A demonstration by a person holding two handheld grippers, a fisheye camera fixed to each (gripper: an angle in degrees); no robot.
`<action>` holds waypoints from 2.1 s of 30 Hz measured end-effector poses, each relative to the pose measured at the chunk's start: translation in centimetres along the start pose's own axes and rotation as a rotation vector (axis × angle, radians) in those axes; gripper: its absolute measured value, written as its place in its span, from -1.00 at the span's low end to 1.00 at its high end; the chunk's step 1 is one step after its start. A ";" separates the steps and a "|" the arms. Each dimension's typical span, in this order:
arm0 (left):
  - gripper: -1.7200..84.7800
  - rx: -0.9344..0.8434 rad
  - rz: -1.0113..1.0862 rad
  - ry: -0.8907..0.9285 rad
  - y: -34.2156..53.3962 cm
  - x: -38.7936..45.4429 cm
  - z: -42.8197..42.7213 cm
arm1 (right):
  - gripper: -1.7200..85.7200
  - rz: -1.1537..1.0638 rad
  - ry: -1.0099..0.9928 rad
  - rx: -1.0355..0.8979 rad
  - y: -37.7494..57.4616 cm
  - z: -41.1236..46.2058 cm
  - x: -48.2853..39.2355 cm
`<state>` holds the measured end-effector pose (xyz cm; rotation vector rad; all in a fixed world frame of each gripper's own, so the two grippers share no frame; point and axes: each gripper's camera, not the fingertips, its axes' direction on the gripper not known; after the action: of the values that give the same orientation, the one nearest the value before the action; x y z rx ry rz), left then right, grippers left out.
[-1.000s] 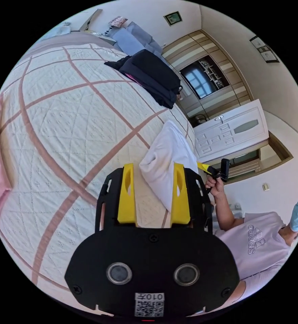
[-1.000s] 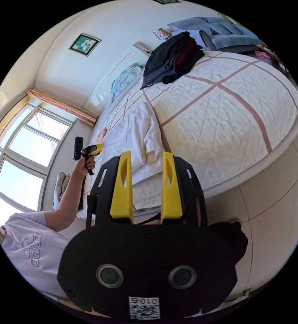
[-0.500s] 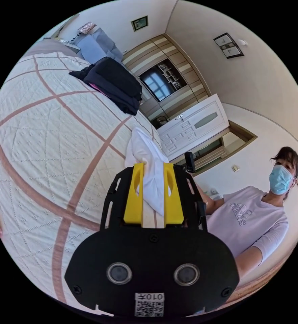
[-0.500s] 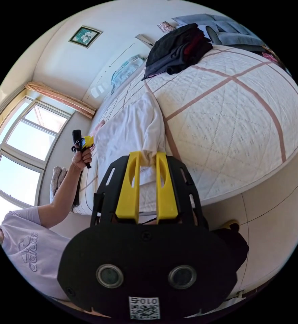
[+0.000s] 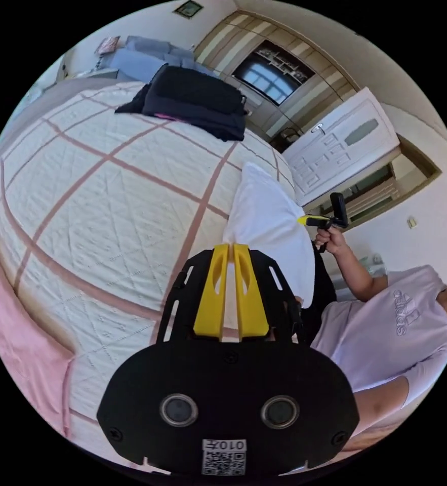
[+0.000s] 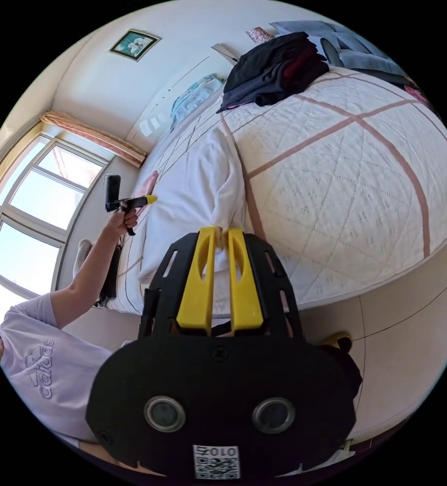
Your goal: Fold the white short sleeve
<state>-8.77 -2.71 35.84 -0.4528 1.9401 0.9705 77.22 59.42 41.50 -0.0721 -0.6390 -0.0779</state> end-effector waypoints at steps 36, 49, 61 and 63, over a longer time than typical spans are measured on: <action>-0.83 0.334 -0.377 0.331 18.6 7.6 1.3 | -0.75 -1.052 0.459 -0.010 16.4 14.0 -26.7; -0.62 0.450 -0.596 0.438 23.6 5.1 0.7 | -0.84 -0.996 0.405 0.034 12.8 13.0 -22.5; -0.74 0.449 -0.516 0.401 22.0 6.3 0.0 | -0.68 -0.324 -0.229 0.057 5.2 3.8 -6.5; -0.75 0.468 -0.492 0.418 22.2 6.5 -0.8 | -0.63 -0.157 -0.397 0.030 4.3 3.6 -2.5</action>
<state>-26.84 10.92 40.56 -0.8506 2.1842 0.0972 73.52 64.14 42.68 -0.0073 -1.0420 -0.2085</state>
